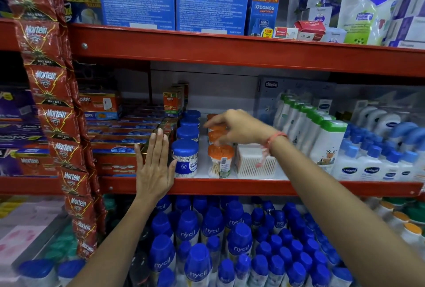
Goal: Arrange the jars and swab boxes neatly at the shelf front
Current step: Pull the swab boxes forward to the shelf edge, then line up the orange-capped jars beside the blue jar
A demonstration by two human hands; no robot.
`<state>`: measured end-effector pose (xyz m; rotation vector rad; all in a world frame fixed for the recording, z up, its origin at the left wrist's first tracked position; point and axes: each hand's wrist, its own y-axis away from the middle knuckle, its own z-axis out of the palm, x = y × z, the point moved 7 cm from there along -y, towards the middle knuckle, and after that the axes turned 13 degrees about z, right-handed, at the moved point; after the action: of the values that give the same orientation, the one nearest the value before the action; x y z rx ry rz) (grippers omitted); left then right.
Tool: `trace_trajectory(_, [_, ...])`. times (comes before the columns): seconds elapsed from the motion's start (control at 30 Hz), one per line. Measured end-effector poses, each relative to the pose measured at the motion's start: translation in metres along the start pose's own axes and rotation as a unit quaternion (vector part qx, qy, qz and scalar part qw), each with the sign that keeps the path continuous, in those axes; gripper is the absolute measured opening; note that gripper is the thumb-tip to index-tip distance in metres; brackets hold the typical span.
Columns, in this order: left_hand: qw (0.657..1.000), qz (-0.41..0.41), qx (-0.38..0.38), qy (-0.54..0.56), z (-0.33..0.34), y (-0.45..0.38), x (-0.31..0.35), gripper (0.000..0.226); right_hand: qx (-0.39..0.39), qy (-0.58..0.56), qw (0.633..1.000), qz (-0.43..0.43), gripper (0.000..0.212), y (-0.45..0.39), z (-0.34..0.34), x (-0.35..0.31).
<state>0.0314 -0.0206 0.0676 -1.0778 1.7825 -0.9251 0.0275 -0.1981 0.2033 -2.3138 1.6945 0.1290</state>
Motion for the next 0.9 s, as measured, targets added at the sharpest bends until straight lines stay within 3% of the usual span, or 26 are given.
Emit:
trace_trajectory(0.07, [1.0, 0.008, 0.003, 0.001, 0.001, 0.001, -0.001, 0.062, -0.027, 0.033, 0.998, -0.044, 0.062, -0.015, 0.016, -0.028])
trace_trajectory(0.17, [1.0, 0.022, 0.006, -0.006, 0.002, 0.001, 0.0, 0.062, -0.114, 0.071, 0.99, -0.037, 0.074, -0.031, 0.04, -0.042])
trace_trajectory(0.27, [1.0, 0.02, 0.011, -0.008, 0.002, 0.002, 0.0, 0.062, -0.178, 0.078, 0.981, -0.029, 0.065, -0.032, 0.051, -0.046])
trace_trajectory(0.4, [1.0, 0.015, 0.017, -0.015, 0.002, 0.003, -0.001, 0.061, -0.154, 0.101, 0.982, -0.039, 0.053, -0.041, 0.05, -0.049])
trace_trajectory(0.6, [1.0, 0.016, 0.02, -0.015, 0.003, 0.005, -0.001, 0.06, -0.108, 0.143, 0.983, -0.031, 0.059, -0.05, 0.055, -0.047])
trace_trajectory(0.73, [1.0, 0.015, 0.024, -0.013, 0.002, 0.005, -0.001, 0.059, -0.147, 0.104, 0.983, -0.032, 0.071, -0.043, 0.053, -0.047])
trace_trajectory(0.9, [0.999, 0.015, 0.023, -0.019, 0.002, 0.005, 0.0, 0.059, -0.149, 0.085, 0.984, -0.044, 0.058, -0.039, 0.054, -0.05])
